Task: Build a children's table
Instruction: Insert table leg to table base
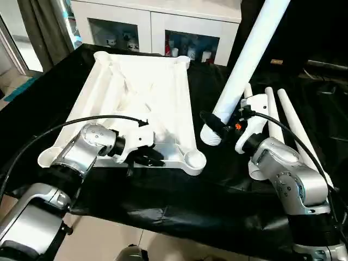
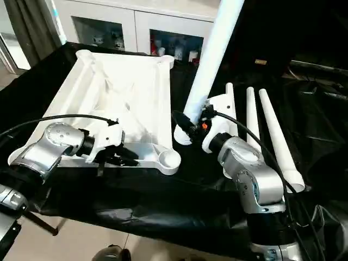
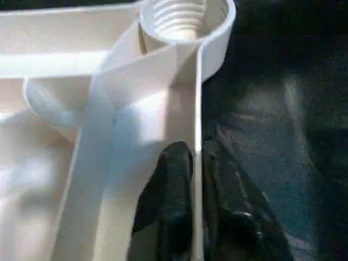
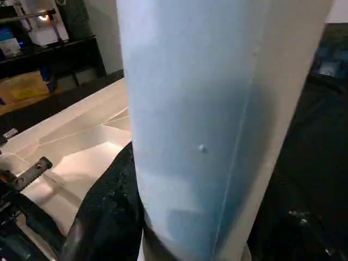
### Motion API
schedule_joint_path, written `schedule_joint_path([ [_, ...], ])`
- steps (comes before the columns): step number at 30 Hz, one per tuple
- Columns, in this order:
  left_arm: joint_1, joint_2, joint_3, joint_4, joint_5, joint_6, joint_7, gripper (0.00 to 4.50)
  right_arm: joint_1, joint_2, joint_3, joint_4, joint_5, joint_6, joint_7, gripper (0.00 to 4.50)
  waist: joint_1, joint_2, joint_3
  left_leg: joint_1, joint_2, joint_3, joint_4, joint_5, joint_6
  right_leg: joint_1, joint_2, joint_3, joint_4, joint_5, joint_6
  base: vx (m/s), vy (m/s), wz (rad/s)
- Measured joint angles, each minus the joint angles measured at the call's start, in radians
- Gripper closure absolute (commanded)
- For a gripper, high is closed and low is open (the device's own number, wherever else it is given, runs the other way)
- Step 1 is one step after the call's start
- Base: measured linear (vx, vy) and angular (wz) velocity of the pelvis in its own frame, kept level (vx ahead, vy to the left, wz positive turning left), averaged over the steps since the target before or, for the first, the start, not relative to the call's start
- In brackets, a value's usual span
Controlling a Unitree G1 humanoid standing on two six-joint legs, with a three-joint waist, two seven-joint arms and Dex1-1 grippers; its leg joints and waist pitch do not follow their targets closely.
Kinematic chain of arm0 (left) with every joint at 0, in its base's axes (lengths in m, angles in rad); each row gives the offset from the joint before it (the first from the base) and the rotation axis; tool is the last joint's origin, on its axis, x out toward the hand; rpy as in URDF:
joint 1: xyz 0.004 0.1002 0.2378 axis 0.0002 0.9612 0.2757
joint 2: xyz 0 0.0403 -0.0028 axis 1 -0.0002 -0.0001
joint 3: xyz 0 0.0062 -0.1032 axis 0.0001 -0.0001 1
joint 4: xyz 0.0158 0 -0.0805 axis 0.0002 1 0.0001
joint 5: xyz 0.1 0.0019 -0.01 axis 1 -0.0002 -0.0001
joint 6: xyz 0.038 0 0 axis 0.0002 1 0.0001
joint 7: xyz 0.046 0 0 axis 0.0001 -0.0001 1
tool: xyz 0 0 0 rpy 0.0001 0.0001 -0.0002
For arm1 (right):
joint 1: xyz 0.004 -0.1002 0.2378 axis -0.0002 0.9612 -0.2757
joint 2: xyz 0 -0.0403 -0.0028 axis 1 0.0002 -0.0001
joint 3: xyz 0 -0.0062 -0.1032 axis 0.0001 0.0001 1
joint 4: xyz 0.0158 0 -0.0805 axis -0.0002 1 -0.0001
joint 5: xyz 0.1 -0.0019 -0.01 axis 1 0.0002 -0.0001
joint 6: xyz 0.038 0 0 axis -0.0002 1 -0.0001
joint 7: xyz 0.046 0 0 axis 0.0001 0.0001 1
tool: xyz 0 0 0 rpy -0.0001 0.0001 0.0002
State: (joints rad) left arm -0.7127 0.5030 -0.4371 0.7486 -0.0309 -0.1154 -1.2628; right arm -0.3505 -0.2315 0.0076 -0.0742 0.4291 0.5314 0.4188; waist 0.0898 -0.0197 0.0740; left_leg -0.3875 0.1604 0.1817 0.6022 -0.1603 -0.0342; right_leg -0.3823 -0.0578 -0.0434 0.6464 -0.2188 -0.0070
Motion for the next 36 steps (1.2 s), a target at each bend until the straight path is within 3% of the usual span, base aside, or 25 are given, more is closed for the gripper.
schedule_joint_path([
  [3,-0.004,-0.001,0.000,0.014,0.007,-0.016,-0.007,4.47,0.000,-0.001,0.000,0.000,0.000,0.000,0.004,2.58,0.000,0.000,0.000,0.000,0.000,0.000,0.000,0.000,0.000,0.000,0.000,0.000,0.000,0.000,0.000,0.000,0.000,0.00],
  [9,-0.005,-0.001,0.002,0.016,0.011,-0.020,-0.011,4.50,0.000,-0.023,0.006,0.000,0.007,0.026,0.048,2.58,0.000,0.000,0.000,0.000,0.000,0.000,0.000,0.000,0.000,0.000,0.000,0.000,0.000,0.000,-0.001,0.000,0.000,0.00],
  [15,0.005,-0.035,0.028,0.008,0.009,0.018,0.005,4.50,0.000,-0.054,0.064,0.022,0.008,0.062,0.119,2.58,0.000,0.000,0.000,0.000,0.000,0.001,0.000,0.000,0.000,0.000,0.000,0.000,0.000,0.000,-0.001,0.000,0.000,0.00],
  [19,0.024,-0.103,0.041,-0.038,0.005,0.081,0.071,4.50,-0.010,-0.027,0.070,0.124,-0.011,0.041,0.123,2.58,0.004,0.000,0.000,-0.001,0.000,0.002,0.000,0.000,0.001,0.000,-0.001,0.000,-0.001,0.000,-0.001,0.000,0.000,0.00],
  [24,0.024,-0.128,0.041,-0.035,0.013,0.083,0.116,4.50,-0.052,-0.027,0.073,0.187,-0.025,0.015,0.138,2.58,0.001,0.001,0.000,0.000,0.001,0.002,0.000,0.000,0.001,0.000,-0.001,0.000,0.000,0.000,-0.001,0.000,0.000,0.00],
  [36,0.036,-0.125,0.045,-0.058,0.038,0.087,0.136,4.50,-0.075,-0.045,0.084,0.236,-0.052,-0.015,0.175,2.58,0.001,0.000,-0.001,0.001,0.001,0.002,0.000,0.000,0.001,0.001,-0.001,0.000,-0.001,0.000,-0.001,0.000,0.000,0.00],
])
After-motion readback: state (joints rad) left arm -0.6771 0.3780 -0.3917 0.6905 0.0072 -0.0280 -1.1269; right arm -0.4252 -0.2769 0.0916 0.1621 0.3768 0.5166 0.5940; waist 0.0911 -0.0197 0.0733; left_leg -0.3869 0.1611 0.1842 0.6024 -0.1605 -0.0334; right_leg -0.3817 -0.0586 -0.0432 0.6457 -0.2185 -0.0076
